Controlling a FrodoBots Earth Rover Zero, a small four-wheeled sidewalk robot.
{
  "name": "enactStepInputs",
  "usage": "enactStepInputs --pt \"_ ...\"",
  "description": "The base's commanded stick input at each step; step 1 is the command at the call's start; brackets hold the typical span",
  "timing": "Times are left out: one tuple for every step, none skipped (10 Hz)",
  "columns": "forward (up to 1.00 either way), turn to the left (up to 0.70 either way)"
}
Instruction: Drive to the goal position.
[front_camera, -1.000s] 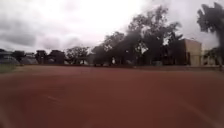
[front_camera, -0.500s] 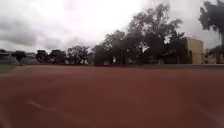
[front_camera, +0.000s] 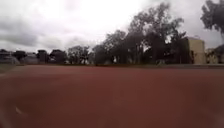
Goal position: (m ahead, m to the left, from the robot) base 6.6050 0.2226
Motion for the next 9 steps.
enactStepInputs --pt "0.70 0.00" --pt "0.70 0.00" --pt "0.70 0.00" --pt "0.70 0.00" --pt "0.70 0.00" --pt "0.70 0.00" --pt "0.70 0.00" --pt "0.70 0.00" --pt "0.70 0.00"
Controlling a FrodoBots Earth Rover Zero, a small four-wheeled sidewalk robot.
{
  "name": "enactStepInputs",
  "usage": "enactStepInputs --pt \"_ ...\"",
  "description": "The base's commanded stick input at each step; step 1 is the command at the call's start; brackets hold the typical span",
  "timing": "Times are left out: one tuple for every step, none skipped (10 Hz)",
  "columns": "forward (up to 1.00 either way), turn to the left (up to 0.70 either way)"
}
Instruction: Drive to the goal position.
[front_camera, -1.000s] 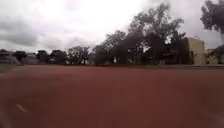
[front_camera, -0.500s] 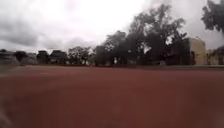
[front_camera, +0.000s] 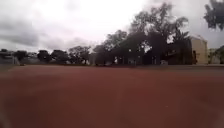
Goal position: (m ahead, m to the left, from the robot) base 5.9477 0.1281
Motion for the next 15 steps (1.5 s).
enactStepInputs --pt "0.70 0.00" --pt "0.70 0.00" --pt "0.70 0.00" --pt "0.70 0.00" --pt "0.70 0.00" --pt "0.70 0.00" --pt "0.70 0.00" --pt "0.70 0.00" --pt "0.70 0.00" --pt "0.70 0.00" --pt "0.70 0.00" --pt "0.70 0.00" --pt "0.70 0.00" --pt "0.70 0.00" --pt "0.70 0.00"
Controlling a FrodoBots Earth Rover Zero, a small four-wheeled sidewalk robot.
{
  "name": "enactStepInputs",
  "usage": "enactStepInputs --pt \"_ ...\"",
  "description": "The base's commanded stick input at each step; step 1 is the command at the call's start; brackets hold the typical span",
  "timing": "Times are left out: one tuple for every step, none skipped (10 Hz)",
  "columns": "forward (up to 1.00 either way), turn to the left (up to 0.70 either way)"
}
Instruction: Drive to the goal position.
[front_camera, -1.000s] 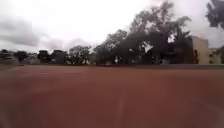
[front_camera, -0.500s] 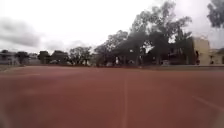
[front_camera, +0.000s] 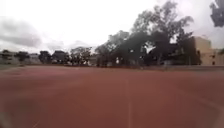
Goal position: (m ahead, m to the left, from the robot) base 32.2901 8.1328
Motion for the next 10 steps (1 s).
enactStepInputs --pt "0.70 0.00" --pt "0.70 0.00" --pt "0.70 0.00" --pt "0.70 0.00" --pt "0.70 0.00" --pt "0.70 0.00" --pt "0.70 0.00" --pt "0.70 0.00" --pt "0.70 0.00" --pt "0.70 0.00"
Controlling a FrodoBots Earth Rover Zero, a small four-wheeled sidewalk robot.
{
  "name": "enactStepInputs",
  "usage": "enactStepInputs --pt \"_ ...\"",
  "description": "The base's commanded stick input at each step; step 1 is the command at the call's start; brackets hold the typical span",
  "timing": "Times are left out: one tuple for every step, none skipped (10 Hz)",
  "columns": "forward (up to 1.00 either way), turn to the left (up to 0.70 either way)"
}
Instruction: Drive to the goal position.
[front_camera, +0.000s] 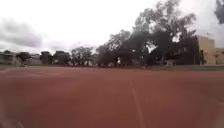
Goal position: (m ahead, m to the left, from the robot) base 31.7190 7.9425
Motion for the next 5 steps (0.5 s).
enactStepInputs --pt "0.70 0.00" --pt "0.70 0.00" --pt "0.70 0.00" --pt "0.70 0.00" --pt "0.70 0.00"
